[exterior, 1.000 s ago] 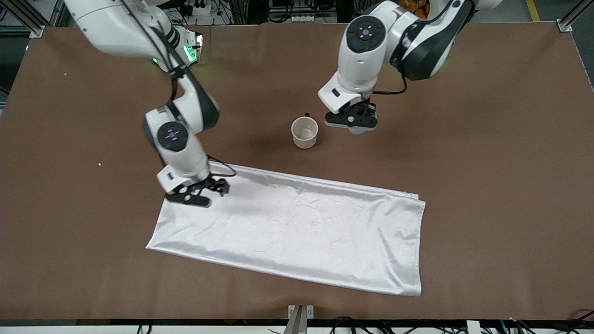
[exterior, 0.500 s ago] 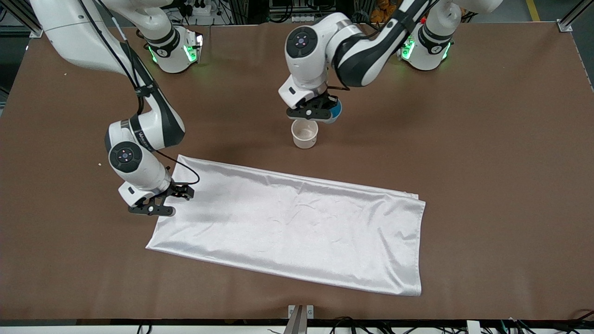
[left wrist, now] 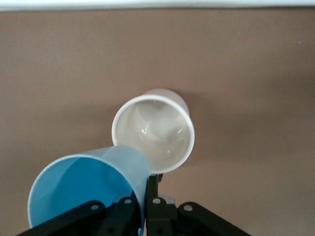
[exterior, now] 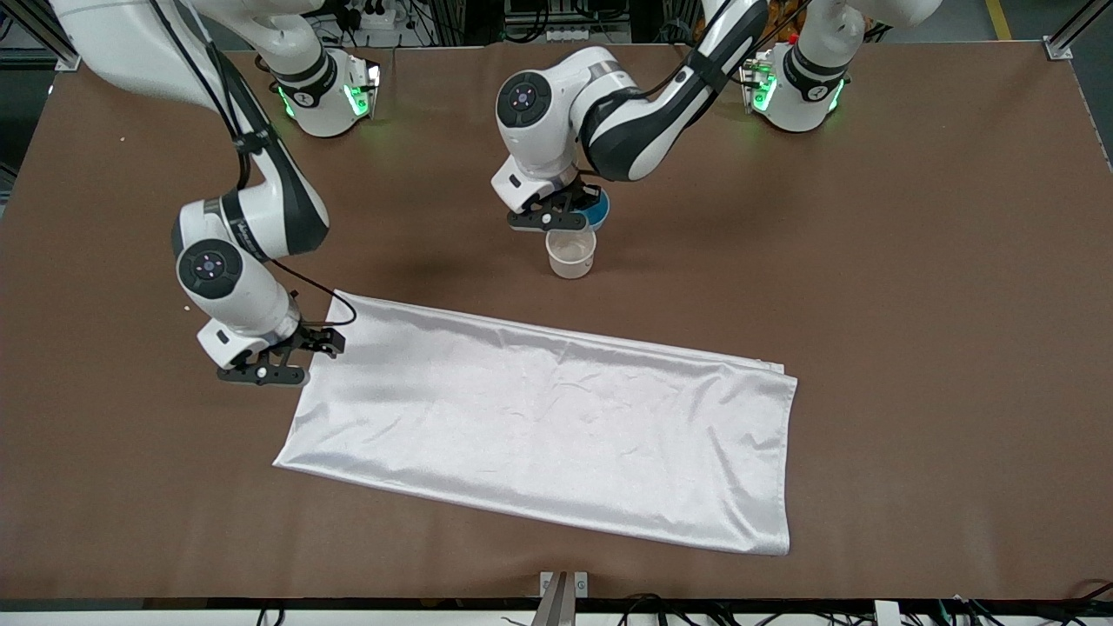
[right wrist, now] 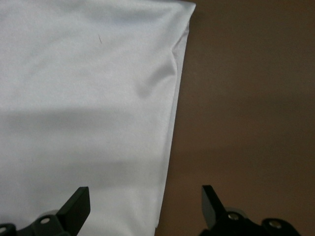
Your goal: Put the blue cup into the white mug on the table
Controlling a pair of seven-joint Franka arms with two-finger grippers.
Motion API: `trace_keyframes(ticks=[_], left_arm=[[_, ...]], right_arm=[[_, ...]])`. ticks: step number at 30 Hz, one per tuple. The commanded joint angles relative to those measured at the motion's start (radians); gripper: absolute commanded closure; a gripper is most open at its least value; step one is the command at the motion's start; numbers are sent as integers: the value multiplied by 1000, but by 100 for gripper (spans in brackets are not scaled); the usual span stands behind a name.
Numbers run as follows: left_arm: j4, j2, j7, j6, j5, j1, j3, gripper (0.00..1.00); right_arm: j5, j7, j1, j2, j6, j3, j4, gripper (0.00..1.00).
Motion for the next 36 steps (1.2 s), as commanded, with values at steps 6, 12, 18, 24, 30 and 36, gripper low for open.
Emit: trace_keyframes(ticks=[6, 12, 18, 24, 30, 36], left_arm=[[103, 98, -74, -4, 91, -36, 8, 100], [119, 125, -74, 3, 91, -46, 8, 100], [120, 138, -74, 20, 91, -49, 8, 100], [139, 150, -72, 26, 91, -47, 10, 100], [140, 147, -66, 26, 92, -46, 16, 0], [145, 141, -64, 28, 92, -43, 16, 0]], right_arm=[[37, -14, 11, -219, -117, 26, -133, 0], [49, -40, 13, -279, -186, 26, -133, 0], [78, -123, 0, -304, -221, 15, -81, 0], [80, -174, -32, -287, -349, 12, 62, 0], [129, -253, -73, -281, -452, 12, 174, 0], [256, -289, -115, -281, -619, 12, 339, 0]])
